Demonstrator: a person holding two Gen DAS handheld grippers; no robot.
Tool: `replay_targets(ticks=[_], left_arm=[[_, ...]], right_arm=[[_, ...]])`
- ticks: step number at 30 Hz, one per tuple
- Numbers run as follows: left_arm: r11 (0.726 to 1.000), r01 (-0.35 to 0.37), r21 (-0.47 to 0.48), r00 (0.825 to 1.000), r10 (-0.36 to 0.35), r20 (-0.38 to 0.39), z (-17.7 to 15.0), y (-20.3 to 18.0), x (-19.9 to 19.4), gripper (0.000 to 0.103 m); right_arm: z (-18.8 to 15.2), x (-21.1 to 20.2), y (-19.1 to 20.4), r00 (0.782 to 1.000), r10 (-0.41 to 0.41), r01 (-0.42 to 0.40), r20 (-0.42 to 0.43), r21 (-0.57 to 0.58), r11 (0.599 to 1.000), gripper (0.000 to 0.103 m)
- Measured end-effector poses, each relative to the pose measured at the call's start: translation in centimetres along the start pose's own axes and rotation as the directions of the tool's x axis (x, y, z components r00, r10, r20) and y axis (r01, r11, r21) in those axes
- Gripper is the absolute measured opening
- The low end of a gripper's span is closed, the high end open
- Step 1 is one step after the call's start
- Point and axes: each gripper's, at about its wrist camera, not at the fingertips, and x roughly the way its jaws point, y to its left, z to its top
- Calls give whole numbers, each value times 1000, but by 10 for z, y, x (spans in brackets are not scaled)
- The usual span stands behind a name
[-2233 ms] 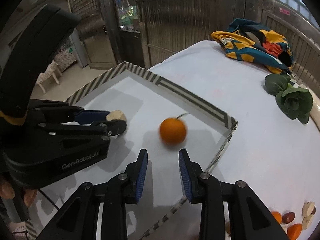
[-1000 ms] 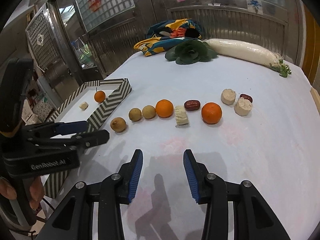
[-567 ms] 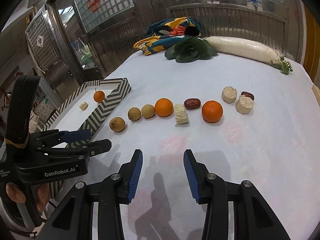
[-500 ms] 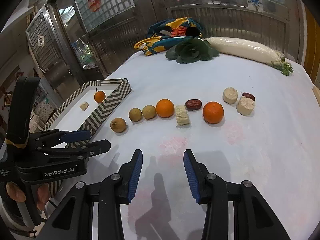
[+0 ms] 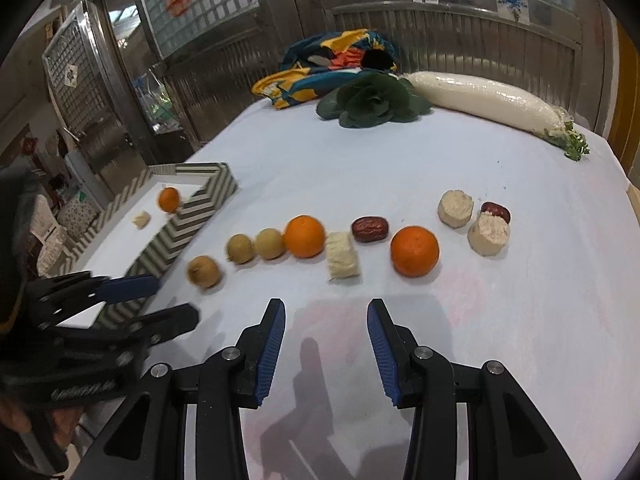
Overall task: Organize fruits
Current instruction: 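Move both tools back from the tray toward the row of fruits, then grasp the white yam chunk with the right tool while the left grasps a brown round fruit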
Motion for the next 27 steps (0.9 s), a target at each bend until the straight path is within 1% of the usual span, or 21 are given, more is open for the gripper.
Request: replay_targets(ticks=[2,5,7,8,9,10,14,21,23,24,25,27], left_arm=[[1000,-1,-6,1000,1,-4,2,1,3,61],[1000,-5,-12,1000,5,-11,6,2,7,61],[1000,-7,-15,1000,7,-15,8,1,9,61],[1000,-8,-15,1000,8,-17,8,1,10,61],[1000,-10,-14,1000,9,-20,10,0,12,61],[1000,-11,-13,1000,10,-23,11,0,14,61],[1000,-14,-12,999,13,-40,12,-1,22,61],[999,-40,16,999,40,-19,15,-6,27,60],[999,-48,14,999,48,-3,16,-6,27,53],[999,-38,16,999,37,3,16,-5,26,34],[1000,-17,14,1000,17,-12,15,-4,28,27],[999,-19,33,1000,19,-3,13,-7,26,27]], right_arm=[[7,10,-3,1000,-14,14,-12,-12,1000,41],[16,23,-1,1000,-7,6,-19,-50,999,41],[22,32,1,999,-29,27,-24,-71,997,41],[23,36,1,999,-45,43,-23,-79,996,36],[25,41,1,999,-49,47,-24,-88,995,23],[24,42,1,999,-39,37,-27,-91,995,20],[18,34,-2,1000,-24,23,-10,-86,996,17],[8,7,-13,999,-7,9,34,-41,999,17],[5,4,-14,999,-3,4,35,-33,999,17],[4,3,-14,999,-2,3,35,-34,999,17],[2,3,-14,999,-1,2,34,-34,999,17],[0,0,-13,999,-1,2,38,-32,999,17]])
